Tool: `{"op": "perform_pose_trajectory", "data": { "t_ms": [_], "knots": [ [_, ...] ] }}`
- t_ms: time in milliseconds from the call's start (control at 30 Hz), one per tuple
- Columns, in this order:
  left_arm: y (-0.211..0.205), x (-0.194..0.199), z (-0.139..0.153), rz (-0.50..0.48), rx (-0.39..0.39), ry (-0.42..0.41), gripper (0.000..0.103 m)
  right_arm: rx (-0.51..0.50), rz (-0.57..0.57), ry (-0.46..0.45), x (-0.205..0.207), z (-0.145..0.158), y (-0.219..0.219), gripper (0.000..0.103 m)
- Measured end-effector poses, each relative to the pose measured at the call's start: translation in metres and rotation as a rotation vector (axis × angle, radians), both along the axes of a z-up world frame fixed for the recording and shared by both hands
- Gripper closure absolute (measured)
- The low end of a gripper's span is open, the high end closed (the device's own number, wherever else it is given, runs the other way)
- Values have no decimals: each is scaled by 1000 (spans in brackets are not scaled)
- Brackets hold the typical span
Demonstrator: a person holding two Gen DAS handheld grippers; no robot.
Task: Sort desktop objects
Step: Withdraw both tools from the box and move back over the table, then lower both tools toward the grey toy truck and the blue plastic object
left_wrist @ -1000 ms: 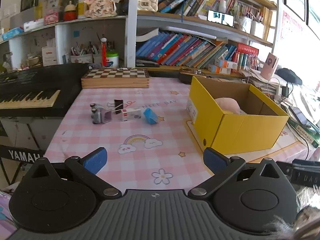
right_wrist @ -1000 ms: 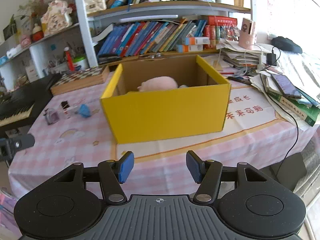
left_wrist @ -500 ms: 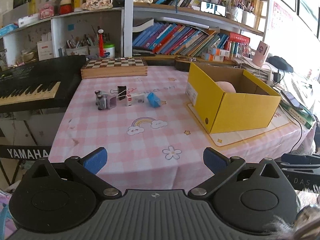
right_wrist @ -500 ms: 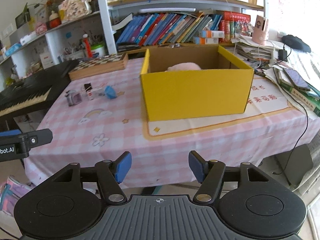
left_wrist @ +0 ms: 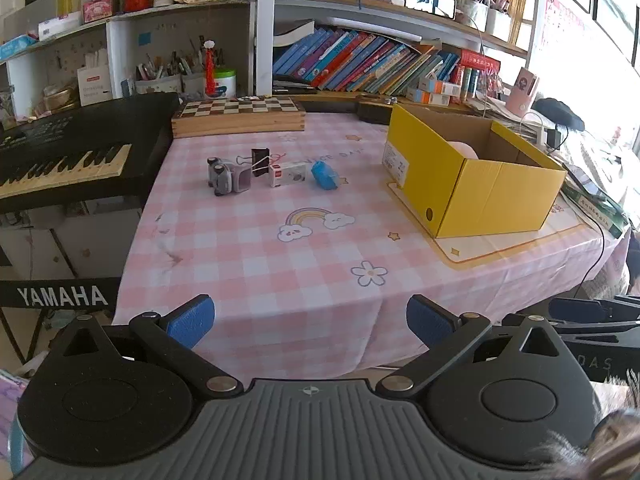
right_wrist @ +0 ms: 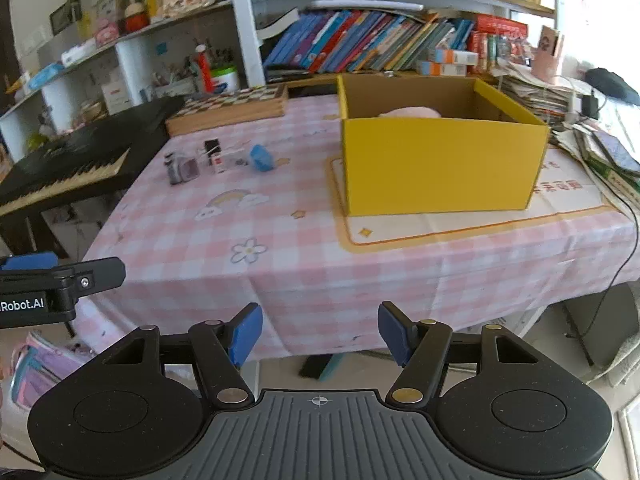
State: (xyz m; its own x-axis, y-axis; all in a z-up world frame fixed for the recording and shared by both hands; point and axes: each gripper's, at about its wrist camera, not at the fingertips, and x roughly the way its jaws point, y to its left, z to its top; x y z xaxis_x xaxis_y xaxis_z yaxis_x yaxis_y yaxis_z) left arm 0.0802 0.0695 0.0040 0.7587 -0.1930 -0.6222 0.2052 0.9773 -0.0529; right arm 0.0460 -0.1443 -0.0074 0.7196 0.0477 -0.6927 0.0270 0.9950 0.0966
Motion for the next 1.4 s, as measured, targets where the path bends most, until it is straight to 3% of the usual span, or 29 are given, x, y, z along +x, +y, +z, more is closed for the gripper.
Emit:
{"op": "perform_pose_trajectory", "data": {
  "t_ms": [733, 1400],
  "knots": [
    [41, -1, 8, 91, -27, -51, 0, -64, 164, -34, 13, 12, 54, 37],
    [40, 29, -2, 111, -17, -7, 0, -78, 233, -21, 47, 4, 60, 37]
  ]
}}
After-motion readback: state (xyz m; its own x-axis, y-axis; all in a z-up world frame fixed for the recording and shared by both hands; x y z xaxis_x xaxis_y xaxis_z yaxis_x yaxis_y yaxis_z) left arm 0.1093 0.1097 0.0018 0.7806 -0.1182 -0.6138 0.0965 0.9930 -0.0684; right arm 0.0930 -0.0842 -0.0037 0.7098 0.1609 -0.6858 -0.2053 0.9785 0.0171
